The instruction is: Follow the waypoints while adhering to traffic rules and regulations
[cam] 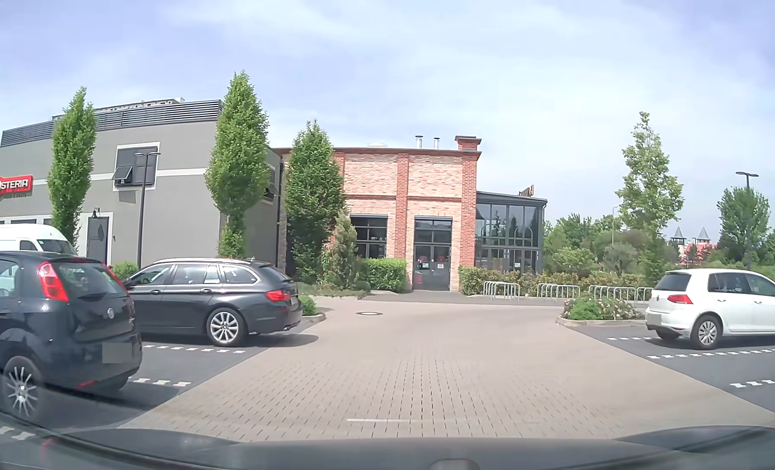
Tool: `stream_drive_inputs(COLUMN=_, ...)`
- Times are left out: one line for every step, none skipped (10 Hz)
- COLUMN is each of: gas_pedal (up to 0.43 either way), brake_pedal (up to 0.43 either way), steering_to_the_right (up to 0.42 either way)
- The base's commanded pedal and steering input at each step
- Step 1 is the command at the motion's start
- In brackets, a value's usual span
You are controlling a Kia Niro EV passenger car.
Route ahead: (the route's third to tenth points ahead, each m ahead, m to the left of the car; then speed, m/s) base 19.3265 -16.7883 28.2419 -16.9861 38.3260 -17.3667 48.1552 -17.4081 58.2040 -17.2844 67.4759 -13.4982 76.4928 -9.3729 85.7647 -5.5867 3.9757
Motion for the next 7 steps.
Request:
stream_drive_inputs(gas_pedal=0.000, brake_pedal=0.000, steering_to_the_right=0.050)
stream_drive_inputs(gas_pedal=0.000, brake_pedal=0.000, steering_to_the_right=0.046)
stream_drive_inputs(gas_pedal=0.000, brake_pedal=0.000, steering_to_the_right=0.043)
stream_drive_inputs(gas_pedal=0.000, brake_pedal=0.000, steering_to_the_right=0.039)
stream_drive_inputs(gas_pedal=0.000, brake_pedal=0.000, steering_to_the_right=0.035)
stream_drive_inputs(gas_pedal=0.000, brake_pedal=0.000, steering_to_the_right=0.032)
stream_drive_inputs(gas_pedal=0.000, brake_pedal=0.000, steering_to_the_right=0.030)
